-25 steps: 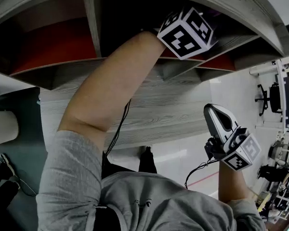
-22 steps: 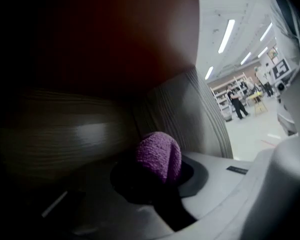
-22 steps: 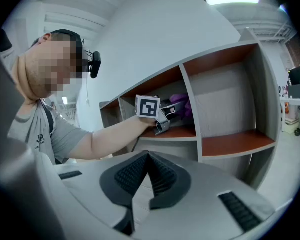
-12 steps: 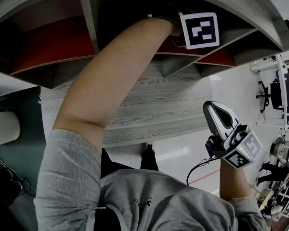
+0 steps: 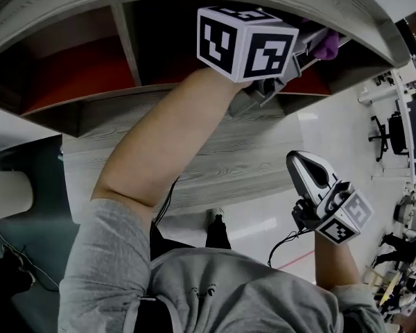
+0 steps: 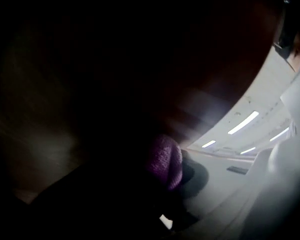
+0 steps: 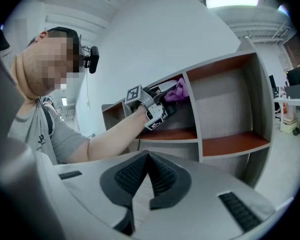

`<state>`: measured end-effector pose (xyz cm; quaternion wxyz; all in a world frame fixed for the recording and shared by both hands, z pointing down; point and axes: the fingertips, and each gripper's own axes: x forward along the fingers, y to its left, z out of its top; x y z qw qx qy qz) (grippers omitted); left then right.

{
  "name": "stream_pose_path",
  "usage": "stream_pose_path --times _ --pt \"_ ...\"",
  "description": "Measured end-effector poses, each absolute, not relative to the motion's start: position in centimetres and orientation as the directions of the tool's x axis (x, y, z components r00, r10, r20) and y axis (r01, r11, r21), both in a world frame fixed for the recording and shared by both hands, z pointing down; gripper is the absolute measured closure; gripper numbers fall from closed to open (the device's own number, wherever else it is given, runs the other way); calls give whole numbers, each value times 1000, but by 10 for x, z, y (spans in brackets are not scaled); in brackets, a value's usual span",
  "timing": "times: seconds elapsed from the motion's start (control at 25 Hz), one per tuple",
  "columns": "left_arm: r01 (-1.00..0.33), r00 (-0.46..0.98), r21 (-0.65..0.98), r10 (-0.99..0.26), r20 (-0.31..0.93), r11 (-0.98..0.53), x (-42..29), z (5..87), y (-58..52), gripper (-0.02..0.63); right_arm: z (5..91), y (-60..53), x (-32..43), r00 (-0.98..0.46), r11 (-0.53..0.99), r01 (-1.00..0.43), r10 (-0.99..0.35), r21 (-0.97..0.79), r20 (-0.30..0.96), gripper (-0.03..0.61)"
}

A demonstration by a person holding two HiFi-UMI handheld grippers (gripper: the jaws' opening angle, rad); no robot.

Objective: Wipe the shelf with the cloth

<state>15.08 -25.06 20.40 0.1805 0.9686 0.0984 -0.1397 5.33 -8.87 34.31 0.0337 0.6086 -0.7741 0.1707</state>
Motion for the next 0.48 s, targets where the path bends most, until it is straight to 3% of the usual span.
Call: stream_pose_path --times 0.16,0.48 --pt "215 940 391 82 -330 -895 157 203 -249 540 343 -84 50 -261 202 -951 -929 -233 261 557" --pt "69 986 54 60 -153 -996 159 220 -234 528 343 -83 51 -265 204 -950 -928 -236 263 557"
